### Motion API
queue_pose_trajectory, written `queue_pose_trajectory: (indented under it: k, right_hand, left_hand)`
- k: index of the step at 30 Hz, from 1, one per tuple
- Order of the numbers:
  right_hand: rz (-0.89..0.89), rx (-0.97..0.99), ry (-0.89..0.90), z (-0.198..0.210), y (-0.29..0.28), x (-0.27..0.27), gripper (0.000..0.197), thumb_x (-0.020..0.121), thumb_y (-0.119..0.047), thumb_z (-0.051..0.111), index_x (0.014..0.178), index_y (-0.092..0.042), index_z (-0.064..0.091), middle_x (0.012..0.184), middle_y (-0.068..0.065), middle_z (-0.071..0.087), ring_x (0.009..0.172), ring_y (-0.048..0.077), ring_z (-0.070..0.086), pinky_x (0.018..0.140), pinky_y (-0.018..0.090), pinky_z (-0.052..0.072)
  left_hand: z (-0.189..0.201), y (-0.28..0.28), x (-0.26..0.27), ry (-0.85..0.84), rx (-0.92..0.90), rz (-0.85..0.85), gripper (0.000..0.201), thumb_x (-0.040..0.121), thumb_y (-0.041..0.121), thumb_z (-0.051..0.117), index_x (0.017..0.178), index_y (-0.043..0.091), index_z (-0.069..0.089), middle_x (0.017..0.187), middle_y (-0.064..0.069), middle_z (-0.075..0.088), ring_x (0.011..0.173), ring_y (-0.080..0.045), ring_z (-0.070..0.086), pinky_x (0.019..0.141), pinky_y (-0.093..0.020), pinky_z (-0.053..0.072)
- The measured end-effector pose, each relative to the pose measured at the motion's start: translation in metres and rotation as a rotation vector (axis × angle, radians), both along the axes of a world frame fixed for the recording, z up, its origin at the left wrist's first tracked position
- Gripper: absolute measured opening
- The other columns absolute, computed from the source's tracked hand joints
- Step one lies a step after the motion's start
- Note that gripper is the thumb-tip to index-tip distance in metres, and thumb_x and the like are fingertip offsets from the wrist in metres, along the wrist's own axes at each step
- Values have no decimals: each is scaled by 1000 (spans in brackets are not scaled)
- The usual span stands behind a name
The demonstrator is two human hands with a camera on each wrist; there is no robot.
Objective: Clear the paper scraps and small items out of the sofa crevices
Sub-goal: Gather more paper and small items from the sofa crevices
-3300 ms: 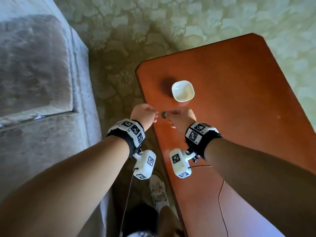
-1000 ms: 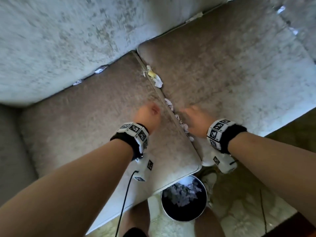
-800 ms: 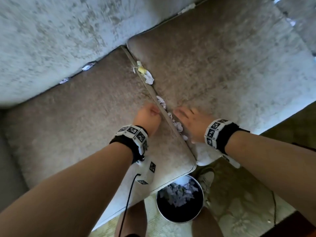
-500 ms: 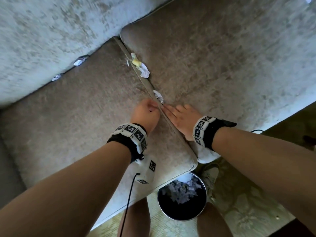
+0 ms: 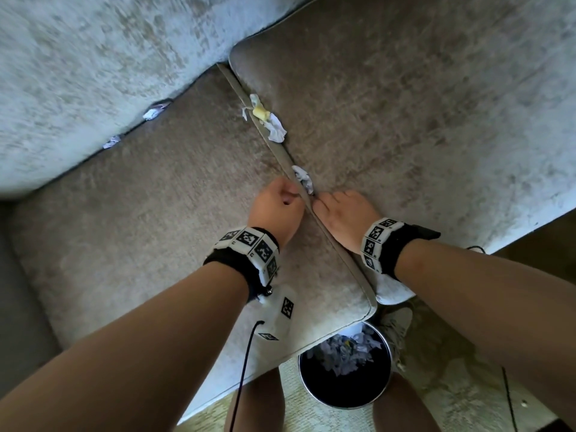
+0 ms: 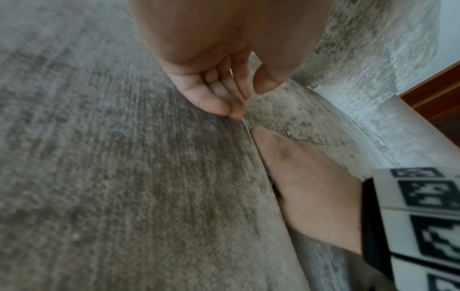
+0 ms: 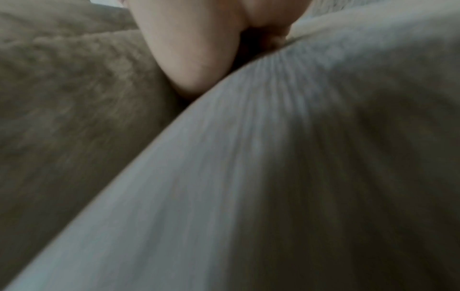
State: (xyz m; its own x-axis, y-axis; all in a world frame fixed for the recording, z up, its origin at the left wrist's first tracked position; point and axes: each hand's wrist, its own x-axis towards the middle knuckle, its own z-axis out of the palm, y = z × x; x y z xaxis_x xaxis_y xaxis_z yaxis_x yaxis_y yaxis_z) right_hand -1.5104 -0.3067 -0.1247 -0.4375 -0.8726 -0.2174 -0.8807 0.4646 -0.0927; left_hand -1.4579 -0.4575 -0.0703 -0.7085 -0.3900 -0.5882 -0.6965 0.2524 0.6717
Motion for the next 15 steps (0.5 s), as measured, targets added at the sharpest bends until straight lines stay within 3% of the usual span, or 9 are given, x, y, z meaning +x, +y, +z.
queue_pose_trajectory:
  k: [2, 4, 6, 8, 10, 12, 15]
  right_hand:
    - [-10, 0, -24, -1, -4, -1, 9, 76, -8, 63, 85, -10, 62, 73, 9, 58, 54, 27, 58, 49, 33, 43]
    - [-89, 16, -109, 8, -11, -10, 10, 80, -6, 65, 89, -10, 62, 78, 11, 59, 51, 29, 58, 44, 32, 42]
    - [-238, 9, -267, 23, -14, -26, 11, 89, -8, 54, 99, -9, 58, 93, 14, 58, 65, 35, 62, 54, 37, 45]
    - [-492, -114, -460, 38, -10, -45, 9, 91, -11, 48, 98, -10, 54, 92, 12, 58, 77, 36, 60, 65, 39, 48]
    - [-857, -286, -696, 52, -2, -61, 7, 89, -11, 50, 88, -17, 54, 81, 10, 64, 72, 29, 63, 65, 40, 54]
    - [-1110, -449, -935, 65, 5, -69, 21, 87, -2, 50, 75, -17, 55, 71, 11, 67, 62, 22, 66, 62, 39, 58]
    - [-990, -416, -940, 82, 10, -73, 33, 80, 6, 45, 67, -22, 58, 69, 8, 65, 58, 19, 62, 59, 35, 55]
  left_hand:
    - [3, -1, 0, 0, 19, 8, 9, 78, 24, 54, 82, 32, 53, 79, 5, 62, 80, -26, 66, 77, -47, 57]
    - [8, -2, -2, -11, 34, 18, 10, 82, 22, 54, 80, 32, 53, 81, 4, 62, 82, -27, 67, 79, -44, 57]
    - [13, -3, -4, -45, 45, 25, 13, 85, 18, 52, 79, 30, 53, 82, 2, 62, 83, -28, 68, 78, -42, 58]
    - [19, -4, -7, -73, 57, 32, 11, 86, 18, 50, 80, 25, 56, 81, -2, 63, 84, -31, 69, 73, -41, 56]
    - [28, -4, -10, -93, 64, 48, 13, 88, 18, 48, 88, 16, 61, 81, -7, 64, 81, -33, 69, 65, -37, 55]
    - [37, -3, -11, -110, 55, 51, 18, 89, 17, 47, 93, 8, 62, 82, -13, 65, 74, -30, 66, 60, -34, 52]
    - [53, 0, -12, -86, 12, 41, 23, 88, 17, 45, 94, 3, 62, 85, -22, 69, 71, -29, 64, 64, -41, 56]
